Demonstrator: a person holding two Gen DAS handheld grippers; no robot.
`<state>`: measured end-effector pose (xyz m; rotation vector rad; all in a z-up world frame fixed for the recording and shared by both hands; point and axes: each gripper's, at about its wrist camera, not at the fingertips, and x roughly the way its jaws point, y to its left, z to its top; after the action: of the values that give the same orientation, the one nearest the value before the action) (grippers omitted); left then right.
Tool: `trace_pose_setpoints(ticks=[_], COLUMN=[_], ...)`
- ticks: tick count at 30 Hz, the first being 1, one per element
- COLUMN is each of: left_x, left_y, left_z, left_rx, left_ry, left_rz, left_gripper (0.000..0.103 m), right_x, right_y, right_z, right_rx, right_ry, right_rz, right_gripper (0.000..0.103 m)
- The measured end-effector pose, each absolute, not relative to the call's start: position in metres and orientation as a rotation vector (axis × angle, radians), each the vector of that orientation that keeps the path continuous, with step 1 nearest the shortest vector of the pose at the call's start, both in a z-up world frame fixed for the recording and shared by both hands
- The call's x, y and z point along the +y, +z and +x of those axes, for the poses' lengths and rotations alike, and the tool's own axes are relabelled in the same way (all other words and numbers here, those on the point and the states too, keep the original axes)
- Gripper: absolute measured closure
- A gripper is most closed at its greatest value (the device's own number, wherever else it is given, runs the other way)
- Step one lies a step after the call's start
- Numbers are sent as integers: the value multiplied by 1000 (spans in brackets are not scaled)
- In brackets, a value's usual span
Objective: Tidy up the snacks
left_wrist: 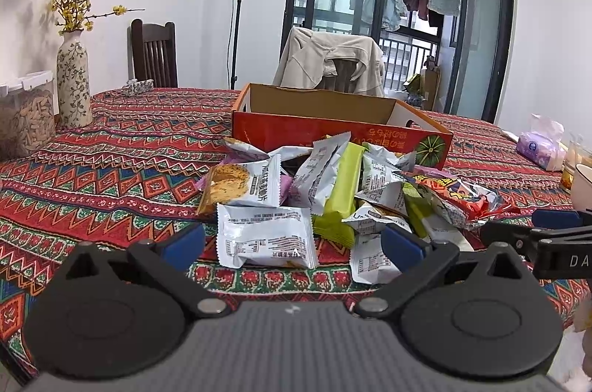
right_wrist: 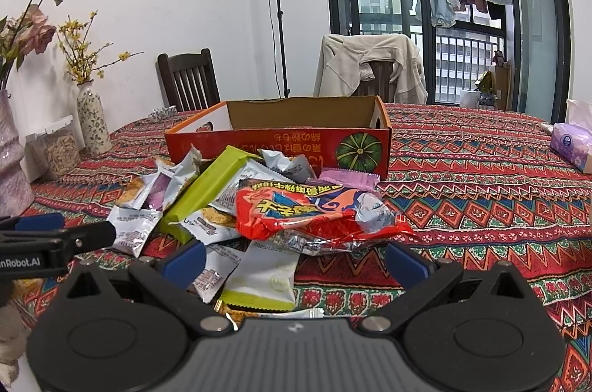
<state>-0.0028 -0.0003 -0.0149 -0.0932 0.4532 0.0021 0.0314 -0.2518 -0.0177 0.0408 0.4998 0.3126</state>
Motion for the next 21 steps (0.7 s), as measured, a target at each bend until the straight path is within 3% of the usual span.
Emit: trace_pose_setpoints(ticks=[21], left_x=[5], left_y=[-25], left_z=[-9], left_rx=[479], left_ry=[3], left_rz=[-114], left_gripper=[0], right_x=[-241], right_y=[-34], right_z=[30], right_rx=[644], right_ry=[300], right_rz=[8], right_gripper=[0])
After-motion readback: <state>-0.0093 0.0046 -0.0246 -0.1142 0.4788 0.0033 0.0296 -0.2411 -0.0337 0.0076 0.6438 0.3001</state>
